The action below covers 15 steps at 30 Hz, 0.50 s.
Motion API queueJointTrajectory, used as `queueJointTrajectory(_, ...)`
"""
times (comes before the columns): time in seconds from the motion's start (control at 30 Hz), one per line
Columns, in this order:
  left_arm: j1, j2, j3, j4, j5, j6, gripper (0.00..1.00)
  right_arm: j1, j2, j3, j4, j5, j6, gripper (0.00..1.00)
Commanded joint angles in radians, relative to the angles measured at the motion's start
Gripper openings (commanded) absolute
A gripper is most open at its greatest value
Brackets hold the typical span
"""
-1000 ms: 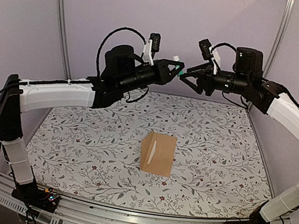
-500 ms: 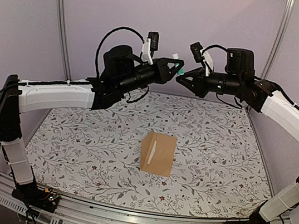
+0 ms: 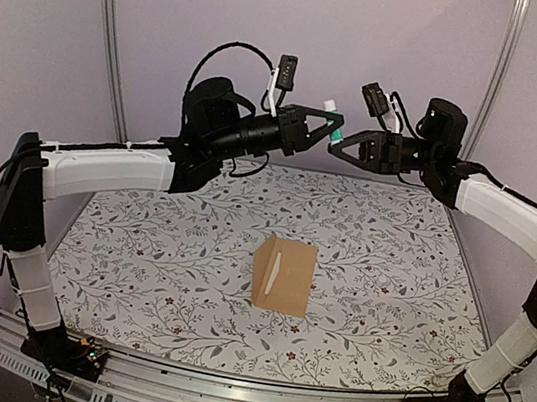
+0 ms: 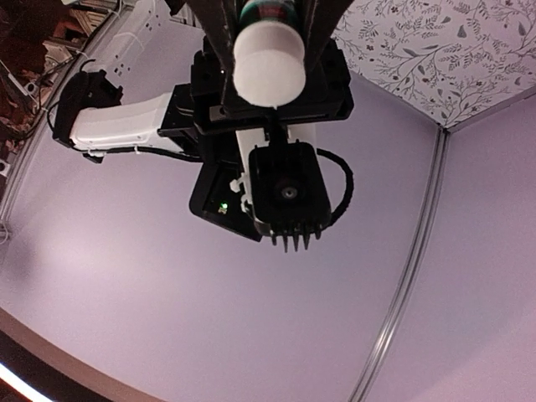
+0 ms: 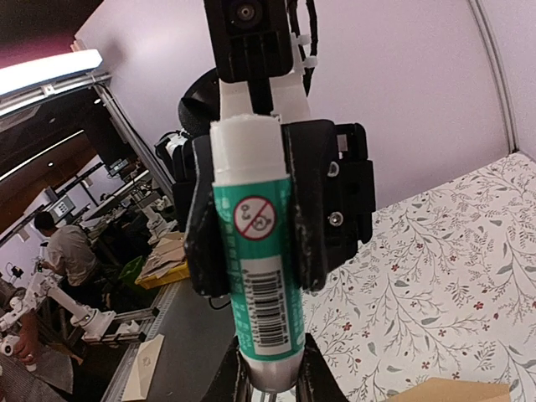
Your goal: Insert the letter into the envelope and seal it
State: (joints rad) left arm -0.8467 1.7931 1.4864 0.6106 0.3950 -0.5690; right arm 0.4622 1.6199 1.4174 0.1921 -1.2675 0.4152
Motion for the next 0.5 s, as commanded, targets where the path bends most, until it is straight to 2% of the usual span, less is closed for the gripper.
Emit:
queueJointTrajectory(0.0,0.052,0.069,0.048,-0.019,0.202,-0.018,0.0,-0.056,0.023,-0.041,0.404,-0.223,0.458,0.08)
queueJointTrajectory(0.1,0.055,0.067,0.065,-0.05,0.172,-0.002,0.0,-0.067,0.009,-0.042,0.329,-0.196,0.43,0.19)
queueJointTrajectory(0.17,0.054,0.064,0.081,-0.09,0.145,0.013,0.0,-0.079,-0.012,-0.029,0.131,-0.13,0.295,0.34)
queueJointTrajectory(0.2,0.054,0.062,0.091,-0.115,0.122,0.017,0.0,-0.085,-0.022,-0.014,0.008,-0.071,0.22,0.37)
queueJointTrajectory(0.27,0.051,0.05,0.098,-0.16,0.054,0.023,0.0,-0.081,-0.046,0.044,-0.301,0.116,-0.041,0.43)
queueJointTrajectory(0.3,0.047,0.041,0.1,-0.184,0.007,0.021,0.0,-0.072,-0.066,0.067,-0.4,0.254,-0.18,0.47)
queueJointTrajectory(0.37,0.043,0.02,0.093,-0.212,-0.081,0.015,0.0,-0.03,-0.099,0.077,-0.494,0.518,-0.367,0.51)
queueJointTrajectory(0.47,0.033,-0.006,0.069,-0.205,-0.168,0.004,0.0,0.016,-0.14,0.065,-0.525,0.739,-0.539,0.54)
